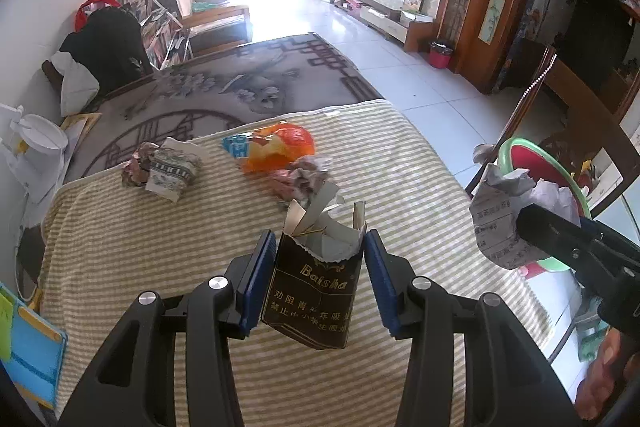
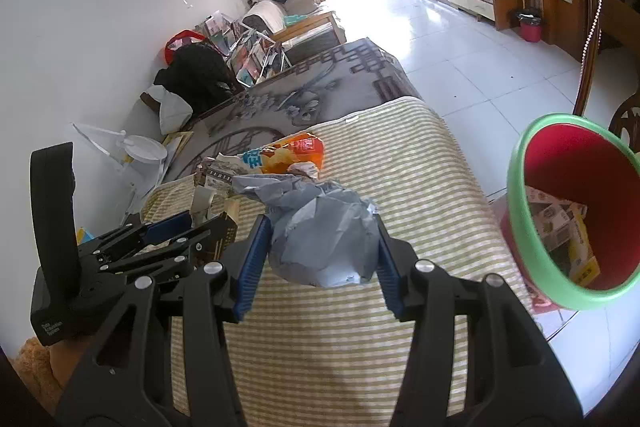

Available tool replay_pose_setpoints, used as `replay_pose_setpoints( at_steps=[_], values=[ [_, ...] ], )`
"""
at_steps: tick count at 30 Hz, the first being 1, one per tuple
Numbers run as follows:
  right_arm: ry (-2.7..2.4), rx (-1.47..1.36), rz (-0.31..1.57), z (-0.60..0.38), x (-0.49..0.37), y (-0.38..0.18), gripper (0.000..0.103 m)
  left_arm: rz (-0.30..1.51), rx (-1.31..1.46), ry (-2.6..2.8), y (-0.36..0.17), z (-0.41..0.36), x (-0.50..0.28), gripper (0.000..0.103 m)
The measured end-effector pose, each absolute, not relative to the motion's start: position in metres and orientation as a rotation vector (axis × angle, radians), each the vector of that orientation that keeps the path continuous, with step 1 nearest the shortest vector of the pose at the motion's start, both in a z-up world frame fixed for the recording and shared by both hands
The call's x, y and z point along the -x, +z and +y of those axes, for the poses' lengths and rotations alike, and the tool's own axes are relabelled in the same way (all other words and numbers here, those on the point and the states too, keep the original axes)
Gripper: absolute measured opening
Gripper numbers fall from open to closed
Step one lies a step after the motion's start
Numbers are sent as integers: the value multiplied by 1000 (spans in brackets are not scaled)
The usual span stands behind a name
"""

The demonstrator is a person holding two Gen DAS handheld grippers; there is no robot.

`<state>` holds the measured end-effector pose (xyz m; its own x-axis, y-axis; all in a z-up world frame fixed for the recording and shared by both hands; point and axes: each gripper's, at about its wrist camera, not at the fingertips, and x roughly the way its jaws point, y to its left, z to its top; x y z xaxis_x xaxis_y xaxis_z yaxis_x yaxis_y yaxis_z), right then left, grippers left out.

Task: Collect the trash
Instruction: 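Carry the grey bag and Baisha pack over the red bucket with both tools, then open the right tool to drop the grey bag while the left drops the Baisha pack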

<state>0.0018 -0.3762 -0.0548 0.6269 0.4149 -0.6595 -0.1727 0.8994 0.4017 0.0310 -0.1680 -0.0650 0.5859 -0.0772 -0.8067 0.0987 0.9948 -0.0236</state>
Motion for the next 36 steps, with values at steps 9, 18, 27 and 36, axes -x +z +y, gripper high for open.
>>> replay_pose_setpoints(
  at_steps=[9, 18, 27, 36],
  values=[
    [388, -326, 792, -421, -7, -47, 49, 914, -26, -38, -54, -209, -26, 44],
    [373, -346, 782, -462, -7, -49, 49, 903, -34, -28, -48, -245, -24, 44],
    [302, -397, 787, -504, -10, -55, 49, 916, -37, -83, -50, -279, -32, 44],
    [158, -459, 788, -565, -19, -67, 49, 924, -57, -142, -54, -314, -45, 44]
  ],
)
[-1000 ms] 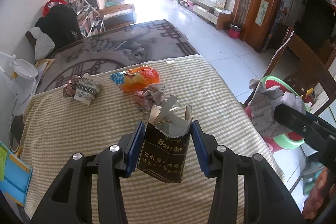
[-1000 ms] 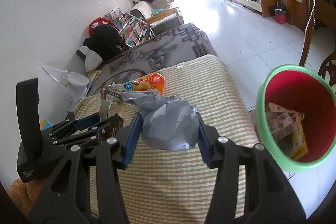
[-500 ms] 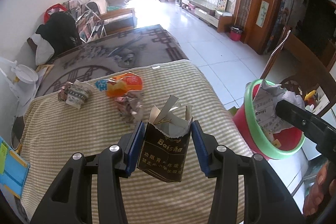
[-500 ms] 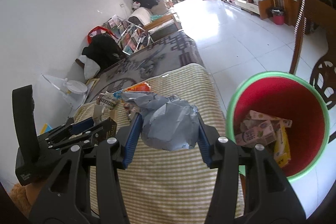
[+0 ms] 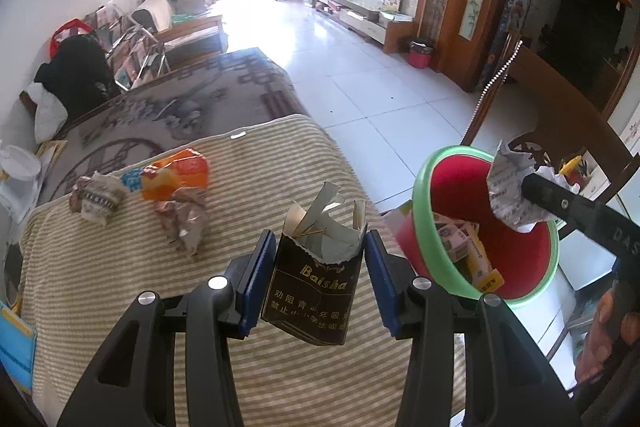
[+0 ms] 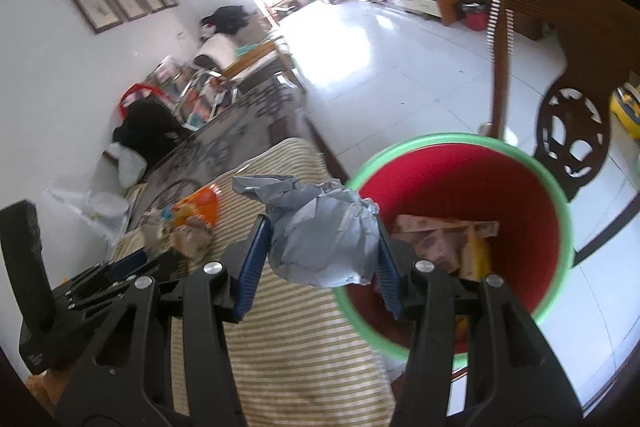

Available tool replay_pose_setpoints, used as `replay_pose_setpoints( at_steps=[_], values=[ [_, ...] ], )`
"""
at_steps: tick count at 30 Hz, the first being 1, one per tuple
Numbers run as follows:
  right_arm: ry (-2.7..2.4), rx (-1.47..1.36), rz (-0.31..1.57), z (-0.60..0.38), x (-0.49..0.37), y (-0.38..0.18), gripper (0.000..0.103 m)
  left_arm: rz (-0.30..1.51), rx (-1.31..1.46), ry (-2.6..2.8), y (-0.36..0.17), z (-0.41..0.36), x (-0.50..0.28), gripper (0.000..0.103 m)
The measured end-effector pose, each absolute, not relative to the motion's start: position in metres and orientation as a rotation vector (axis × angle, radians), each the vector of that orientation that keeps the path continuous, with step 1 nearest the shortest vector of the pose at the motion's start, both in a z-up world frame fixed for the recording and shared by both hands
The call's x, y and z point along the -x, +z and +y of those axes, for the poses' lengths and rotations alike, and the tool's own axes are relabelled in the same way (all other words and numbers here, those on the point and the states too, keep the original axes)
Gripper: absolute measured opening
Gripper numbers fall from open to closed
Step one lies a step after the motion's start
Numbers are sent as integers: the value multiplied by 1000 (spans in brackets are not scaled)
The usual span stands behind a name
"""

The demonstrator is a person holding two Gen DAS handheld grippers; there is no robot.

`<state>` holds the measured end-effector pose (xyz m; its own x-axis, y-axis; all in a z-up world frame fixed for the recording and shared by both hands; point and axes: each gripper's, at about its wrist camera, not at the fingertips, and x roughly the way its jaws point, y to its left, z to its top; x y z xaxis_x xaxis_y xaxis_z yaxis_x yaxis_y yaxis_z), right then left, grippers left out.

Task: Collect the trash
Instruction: 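Open the right tool to drop the grey bag while the left drops the Baisha pack, then move both open tools back over the table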

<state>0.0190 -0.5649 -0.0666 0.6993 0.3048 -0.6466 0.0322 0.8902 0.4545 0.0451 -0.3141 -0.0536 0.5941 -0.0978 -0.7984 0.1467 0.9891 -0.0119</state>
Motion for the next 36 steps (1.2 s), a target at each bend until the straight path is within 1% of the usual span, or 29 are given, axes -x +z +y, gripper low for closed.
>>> replay_pose_setpoints(
  at_steps=[2, 3, 4, 5, 6, 10, 13, 16, 19, 20, 21, 22, 23, 25, 27, 31, 36],
  values=[
    [129, -464, 782, -575, -22, -67, 50, 923, -62, -154, -52, -322, -50, 44],
    [111, -464, 781, -578, -23, -68, 53, 922, -63, -160, -52, -324, -51, 44],
    [82, -466, 782, -583, -24, -71, 58, 920, -62, -174, -52, -328, -53, 44],
    [57, -475, 784, -587, -25, -74, 70, 923, -63, -187, -53, -333, -55, 44],
    [34, -493, 782, -593, -24, -77, 75, 929, -64, -201, -54, -338, -57, 44],
    [-17, -533, 762, -615, -21, -78, 75, 948, -73, -296, -59, -363, -67, 44],
    [-77, -539, 720, -631, -12, -73, 77, 963, -73, -389, -62, -388, -74, 44],
    [-144, -562, 684, -651, 0, -69, 77, 970, -85, -471, -65, -415, -79, 42],
    [-182, -571, 672, -662, 8, -68, 77, 967, -90, -530, -64, -438, -80, 44],
    [-188, -571, 673, -663, 7, -68, 77, 969, -85, -544, -64, -442, -80, 48],
    [-191, -570, 673, -664, 8, -68, 77, 972, -82, -553, -65, -444, -80, 55],
    [-195, -568, 671, -664, 9, -68, 77, 972, -79, -556, -65, -446, -80, 68],
    [-192, -564, 671, -663, 9, -67, 77, 967, -79, -555, -65, -445, -79, 70],
    [-183, -548, 668, -657, 8, -64, 77, 959, -90, -544, -64, -441, -76, 71],
    [-164, -534, 670, -647, 4, -62, 80, 951, -94, -516, -63, -431, -75, 71],
    [-109, -506, 682, -622, -8, -62, 80, 933, -59, -426, -63, -393, -73, 74],
    [-14, -454, 729, -570, -29, -66, 80, 963, 13, -316, -70, -334, -73, 74]
  ],
)
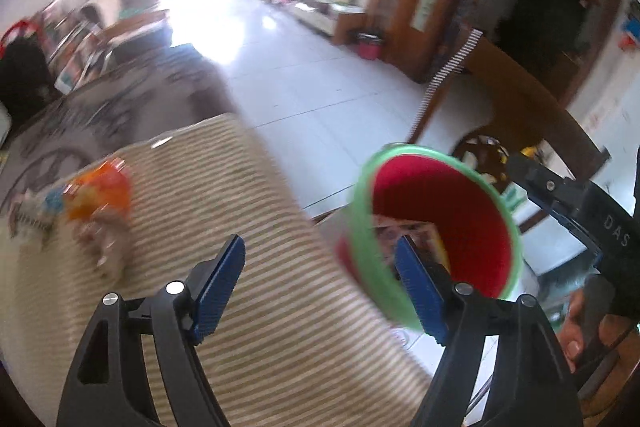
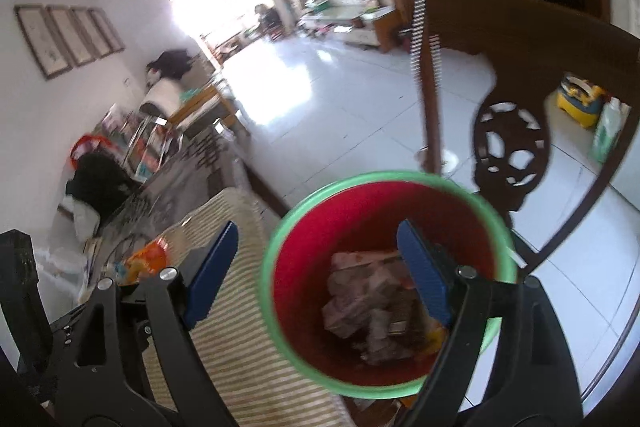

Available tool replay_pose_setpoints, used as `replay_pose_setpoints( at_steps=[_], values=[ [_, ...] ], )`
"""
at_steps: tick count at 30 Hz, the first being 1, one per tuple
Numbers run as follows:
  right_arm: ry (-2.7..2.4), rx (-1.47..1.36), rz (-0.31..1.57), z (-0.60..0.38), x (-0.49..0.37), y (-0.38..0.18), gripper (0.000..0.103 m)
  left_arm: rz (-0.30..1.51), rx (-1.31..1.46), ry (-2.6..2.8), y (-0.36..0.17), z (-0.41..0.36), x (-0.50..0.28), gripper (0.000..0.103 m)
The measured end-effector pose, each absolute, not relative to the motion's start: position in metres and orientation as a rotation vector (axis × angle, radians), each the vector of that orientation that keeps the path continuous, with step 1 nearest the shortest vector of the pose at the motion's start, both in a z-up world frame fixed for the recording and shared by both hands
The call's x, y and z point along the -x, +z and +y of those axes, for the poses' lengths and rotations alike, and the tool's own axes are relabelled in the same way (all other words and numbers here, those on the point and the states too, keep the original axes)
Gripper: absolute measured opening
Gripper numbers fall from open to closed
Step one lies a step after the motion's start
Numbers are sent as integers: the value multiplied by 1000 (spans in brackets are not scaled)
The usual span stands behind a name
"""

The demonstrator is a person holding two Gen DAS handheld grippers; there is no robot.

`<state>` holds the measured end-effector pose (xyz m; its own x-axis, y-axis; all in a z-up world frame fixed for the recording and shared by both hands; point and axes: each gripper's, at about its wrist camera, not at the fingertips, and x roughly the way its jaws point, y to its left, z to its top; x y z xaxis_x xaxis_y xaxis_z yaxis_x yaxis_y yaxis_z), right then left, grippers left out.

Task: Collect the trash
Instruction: 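Move both open tools back over the table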

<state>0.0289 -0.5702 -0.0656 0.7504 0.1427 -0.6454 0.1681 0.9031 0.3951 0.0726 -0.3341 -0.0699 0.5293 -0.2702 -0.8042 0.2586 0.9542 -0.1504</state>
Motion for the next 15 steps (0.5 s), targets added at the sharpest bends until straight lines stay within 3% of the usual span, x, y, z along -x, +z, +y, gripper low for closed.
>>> replay_pose_setpoints(
  at_steps=[15],
  values=[
    [167, -330, 902, -414, -54, -90, 80, 964, 166, 43, -91, -105, -44, 74]
  ],
)
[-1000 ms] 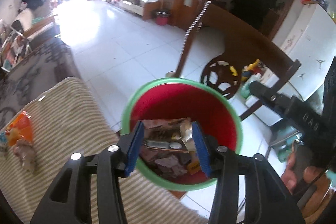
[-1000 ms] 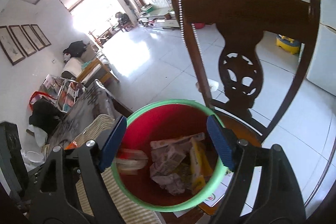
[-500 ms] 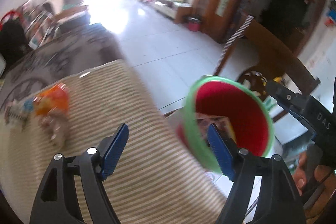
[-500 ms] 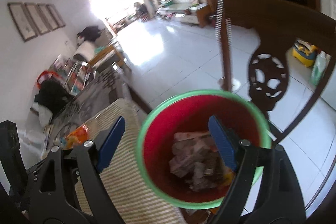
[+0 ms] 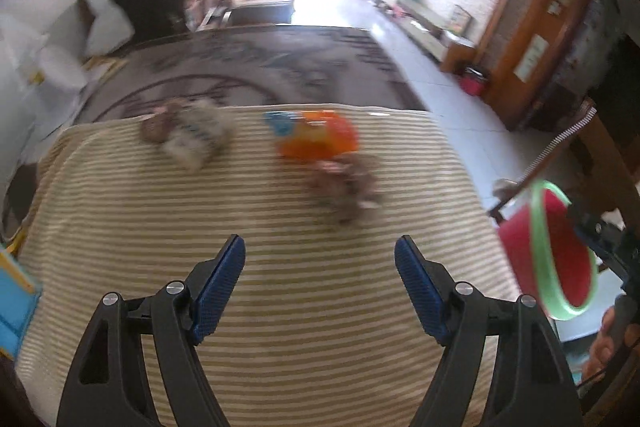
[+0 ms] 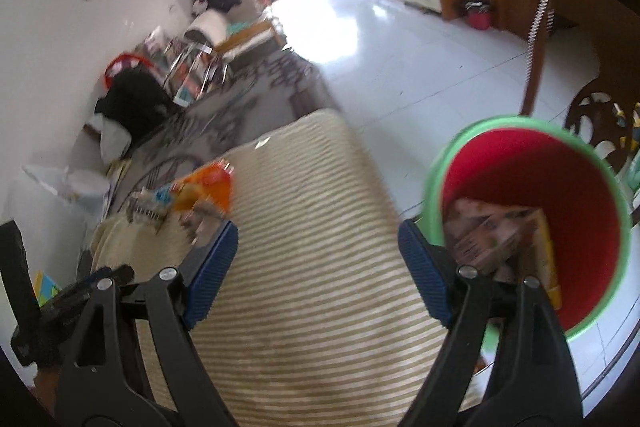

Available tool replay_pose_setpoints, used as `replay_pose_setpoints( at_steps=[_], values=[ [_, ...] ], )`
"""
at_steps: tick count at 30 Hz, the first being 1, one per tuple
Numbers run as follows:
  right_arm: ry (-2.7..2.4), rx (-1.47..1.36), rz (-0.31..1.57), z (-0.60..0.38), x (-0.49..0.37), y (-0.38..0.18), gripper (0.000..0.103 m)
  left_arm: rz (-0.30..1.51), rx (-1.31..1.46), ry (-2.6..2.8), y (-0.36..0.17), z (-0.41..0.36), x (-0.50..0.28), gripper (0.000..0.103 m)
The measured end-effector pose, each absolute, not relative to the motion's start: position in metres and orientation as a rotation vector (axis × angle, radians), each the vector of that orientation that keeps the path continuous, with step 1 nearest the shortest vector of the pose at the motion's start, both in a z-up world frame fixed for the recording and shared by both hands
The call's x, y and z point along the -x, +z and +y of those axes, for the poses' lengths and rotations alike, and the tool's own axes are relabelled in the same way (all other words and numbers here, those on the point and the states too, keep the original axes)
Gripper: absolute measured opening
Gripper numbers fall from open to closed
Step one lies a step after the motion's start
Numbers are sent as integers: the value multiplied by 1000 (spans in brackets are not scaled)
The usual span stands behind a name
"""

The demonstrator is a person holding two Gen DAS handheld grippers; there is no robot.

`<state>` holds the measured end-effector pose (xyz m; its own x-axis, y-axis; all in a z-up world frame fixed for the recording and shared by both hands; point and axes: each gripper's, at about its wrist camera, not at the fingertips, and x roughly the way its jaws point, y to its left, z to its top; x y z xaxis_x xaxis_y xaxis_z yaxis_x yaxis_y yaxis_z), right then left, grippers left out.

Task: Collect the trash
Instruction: 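Move both open tools back over the table, then grasp the brown crumpled paper with the right tool while the left grasps the white printed paper cup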

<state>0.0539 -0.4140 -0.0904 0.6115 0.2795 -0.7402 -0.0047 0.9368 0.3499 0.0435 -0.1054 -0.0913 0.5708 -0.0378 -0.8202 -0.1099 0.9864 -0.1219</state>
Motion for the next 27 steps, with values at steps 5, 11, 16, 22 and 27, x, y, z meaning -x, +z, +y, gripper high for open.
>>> replay_pose_setpoints(
  at_steps=[5, 11, 16, 22, 27],
  values=[
    [238, -326, 977, -362, -66, -110, 81, 969, 187, 104, -97, -47, -44, 74],
    [324, -248, 1038, -279, -127, -135, 81, 945, 161, 143, -92, 10, -43, 74],
    [352, -219, 1184, -232, -166, -184, 56, 950, 161, 159, -93, 45, -45, 74],
    [456, -200, 1112, -221, -137, -164, 37, 887, 29, 185, -86, 81, -91, 74],
    [464, -262, 1111, -236, -105, -149, 38, 944, 76, 120, -101, 102, -158, 74]
  ],
)
